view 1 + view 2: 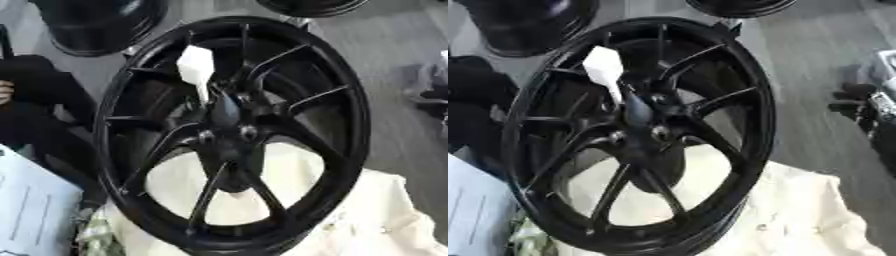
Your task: Pull the pin out of the wheel hub.
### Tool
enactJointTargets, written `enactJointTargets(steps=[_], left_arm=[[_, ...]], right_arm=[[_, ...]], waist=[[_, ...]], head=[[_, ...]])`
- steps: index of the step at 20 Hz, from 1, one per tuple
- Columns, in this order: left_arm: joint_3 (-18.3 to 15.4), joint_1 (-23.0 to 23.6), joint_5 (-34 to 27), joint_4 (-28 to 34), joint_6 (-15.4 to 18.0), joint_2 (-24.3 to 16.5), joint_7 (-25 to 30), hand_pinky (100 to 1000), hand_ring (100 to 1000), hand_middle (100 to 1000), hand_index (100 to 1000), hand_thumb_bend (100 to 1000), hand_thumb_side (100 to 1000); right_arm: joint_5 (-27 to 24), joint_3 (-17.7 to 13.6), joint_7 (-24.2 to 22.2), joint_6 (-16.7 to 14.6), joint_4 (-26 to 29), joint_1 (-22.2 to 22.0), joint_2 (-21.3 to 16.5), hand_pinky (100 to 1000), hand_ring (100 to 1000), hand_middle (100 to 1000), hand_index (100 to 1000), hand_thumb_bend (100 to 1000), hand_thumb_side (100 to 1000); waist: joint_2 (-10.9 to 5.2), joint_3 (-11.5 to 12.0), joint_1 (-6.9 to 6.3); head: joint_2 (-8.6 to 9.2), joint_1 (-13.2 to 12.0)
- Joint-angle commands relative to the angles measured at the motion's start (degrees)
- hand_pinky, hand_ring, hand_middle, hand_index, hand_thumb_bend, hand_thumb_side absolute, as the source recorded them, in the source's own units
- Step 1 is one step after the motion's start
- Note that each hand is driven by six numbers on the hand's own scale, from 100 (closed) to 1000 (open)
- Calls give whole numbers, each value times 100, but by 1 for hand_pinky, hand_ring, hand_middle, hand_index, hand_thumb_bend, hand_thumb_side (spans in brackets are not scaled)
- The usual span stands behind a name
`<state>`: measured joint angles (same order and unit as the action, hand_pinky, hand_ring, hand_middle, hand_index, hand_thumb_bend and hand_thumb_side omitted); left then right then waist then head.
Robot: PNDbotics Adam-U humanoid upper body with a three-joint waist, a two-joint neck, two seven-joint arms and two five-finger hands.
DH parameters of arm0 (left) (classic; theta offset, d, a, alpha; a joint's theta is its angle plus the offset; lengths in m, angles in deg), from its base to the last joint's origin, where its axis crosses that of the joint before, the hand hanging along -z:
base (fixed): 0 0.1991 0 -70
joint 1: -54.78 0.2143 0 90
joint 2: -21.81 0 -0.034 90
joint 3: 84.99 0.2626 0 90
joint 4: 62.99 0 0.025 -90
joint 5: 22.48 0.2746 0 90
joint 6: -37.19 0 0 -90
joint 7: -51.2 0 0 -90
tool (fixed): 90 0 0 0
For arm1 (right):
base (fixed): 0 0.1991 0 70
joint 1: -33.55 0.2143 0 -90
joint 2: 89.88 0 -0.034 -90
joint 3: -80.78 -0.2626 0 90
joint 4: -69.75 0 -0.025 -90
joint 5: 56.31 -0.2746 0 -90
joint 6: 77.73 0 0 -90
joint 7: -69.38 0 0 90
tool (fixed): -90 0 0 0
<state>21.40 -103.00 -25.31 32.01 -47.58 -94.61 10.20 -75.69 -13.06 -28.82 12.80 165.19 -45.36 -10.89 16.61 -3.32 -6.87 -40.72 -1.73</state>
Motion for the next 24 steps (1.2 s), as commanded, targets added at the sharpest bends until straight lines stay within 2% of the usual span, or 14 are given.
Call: enactJointTargets(steps=[1, 7, 13, 19, 20, 24], left_arm=[[-95, -98, 11, 27, 12, -167, 26, 875, 828, 786, 853, 100, 472], [-82, -107, 17, 4, 29, -148, 66, 875, 828, 786, 852, 100, 472], [16, -186, 152, -41, 97, -87, 262, 882, 836, 795, 877, 100, 428], [537, -390, 606, -301, 353, 99, 296, 896, 847, 809, 884, 304, 413], [635, -431, 756, -377, 422, 141, 296, 899, 849, 812, 886, 333, 433], [958, -570, 1296, -736, 754, 315, 297, 904, 854, 815, 886, 398, 453]], right_arm=[[-14, -45, -8, -2, 85, 54, -158, 965, 783, 766, 842, 100, 832], [-16, -40, -13, 1, 85, 59, -160, 965, 783, 767, 842, 100, 832], [-4, -29, -24, 2, 78, 55, -161, 965, 783, 766, 842, 100, 835], [6, -19, -34, 2, 72, 59, -159, 965, 783, 766, 842, 100, 836], [5, -17, -36, 4, 71, 62, -160, 965, 783, 766, 842, 100, 835], [-1, -9, -47, 11, 67, 75, -159, 965, 783, 767, 842, 100, 836]], waist=[[-98, 3, 36], [-98, -6, 33], [-98, -12, 35], [-103, -34, 31], [-105, -38, 29], [-108, -55, 24]], head=[[32, -20], [25, -22], [40, -40], [41, -71], [38, -75], [29, -87]])
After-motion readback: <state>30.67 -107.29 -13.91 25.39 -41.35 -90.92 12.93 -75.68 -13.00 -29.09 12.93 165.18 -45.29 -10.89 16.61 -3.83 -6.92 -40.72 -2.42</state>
